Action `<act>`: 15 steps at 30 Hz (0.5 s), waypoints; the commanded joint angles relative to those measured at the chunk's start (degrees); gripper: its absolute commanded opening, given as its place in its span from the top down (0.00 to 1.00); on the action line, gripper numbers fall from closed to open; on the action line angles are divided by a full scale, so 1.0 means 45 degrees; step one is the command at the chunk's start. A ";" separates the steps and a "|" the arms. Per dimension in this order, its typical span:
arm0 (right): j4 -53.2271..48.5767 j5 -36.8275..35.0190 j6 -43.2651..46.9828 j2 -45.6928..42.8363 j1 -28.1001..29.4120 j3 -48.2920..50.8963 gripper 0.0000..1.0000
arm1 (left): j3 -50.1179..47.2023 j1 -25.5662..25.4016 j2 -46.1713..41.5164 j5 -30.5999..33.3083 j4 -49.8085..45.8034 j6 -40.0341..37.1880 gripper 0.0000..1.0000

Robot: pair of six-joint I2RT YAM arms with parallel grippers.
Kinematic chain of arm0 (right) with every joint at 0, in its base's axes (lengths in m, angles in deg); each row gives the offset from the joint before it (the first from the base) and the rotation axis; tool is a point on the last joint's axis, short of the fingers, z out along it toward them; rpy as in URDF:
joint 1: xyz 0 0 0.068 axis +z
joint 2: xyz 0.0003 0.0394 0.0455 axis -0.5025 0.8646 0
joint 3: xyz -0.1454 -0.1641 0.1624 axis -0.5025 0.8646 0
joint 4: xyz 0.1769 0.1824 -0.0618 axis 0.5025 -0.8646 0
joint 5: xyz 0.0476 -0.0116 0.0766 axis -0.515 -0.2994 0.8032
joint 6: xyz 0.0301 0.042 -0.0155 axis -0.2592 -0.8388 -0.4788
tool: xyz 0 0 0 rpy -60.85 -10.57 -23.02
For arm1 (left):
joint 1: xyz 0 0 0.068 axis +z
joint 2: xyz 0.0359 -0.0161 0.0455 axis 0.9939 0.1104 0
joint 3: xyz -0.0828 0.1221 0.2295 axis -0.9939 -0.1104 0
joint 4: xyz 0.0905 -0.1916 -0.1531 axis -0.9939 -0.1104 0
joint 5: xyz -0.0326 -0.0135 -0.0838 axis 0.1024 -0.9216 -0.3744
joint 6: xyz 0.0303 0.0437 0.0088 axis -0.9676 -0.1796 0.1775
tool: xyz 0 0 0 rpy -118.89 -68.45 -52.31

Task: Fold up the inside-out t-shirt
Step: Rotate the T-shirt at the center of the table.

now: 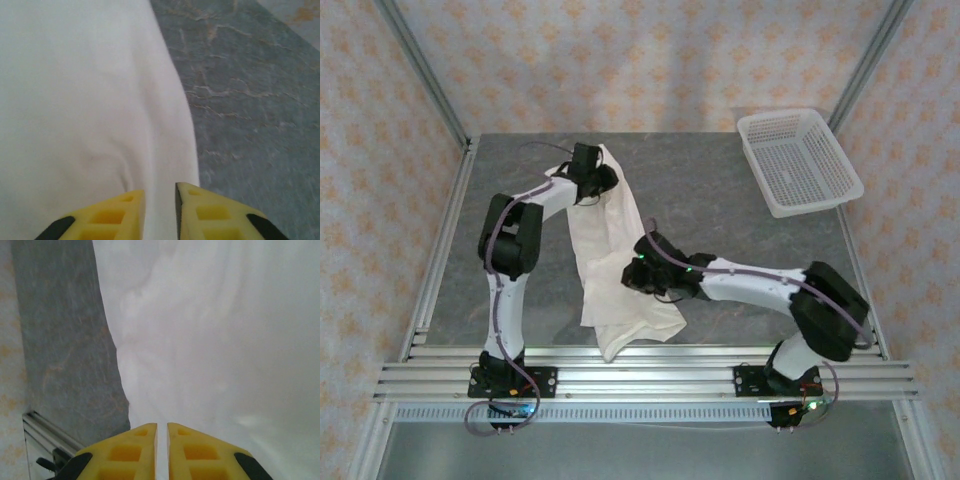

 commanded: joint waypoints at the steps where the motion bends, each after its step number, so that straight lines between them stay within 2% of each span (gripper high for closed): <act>1: -0.1742 -0.1576 0.1065 -0.0722 -0.0419 0.0470 0.88 | 0.0341 0.0495 -0.1842 0.2182 -0.1884 -0.1158 0.96; 2: -0.1873 -0.1514 0.1204 -0.0742 -0.0410 0.0498 0.88 | 0.0626 0.0704 -0.1734 0.2734 -0.2553 -0.1244 1.00; 4: -0.1716 -0.1074 0.1199 -0.0738 -0.0410 0.0647 0.90 | 0.1143 0.1189 -0.1310 0.3229 -0.3438 -0.1126 1.00; 9: -0.0961 -0.0418 0.0727 -0.0455 -0.0351 0.1155 0.92 | 0.1596 0.2452 -0.0019 0.2074 -0.3359 0.0079 1.00; 15: -0.1312 -0.0316 0.0898 0.0038 -0.0272 0.0944 0.92 | 0.3603 0.2927 0.2113 0.0864 -0.3855 -0.0210 1.00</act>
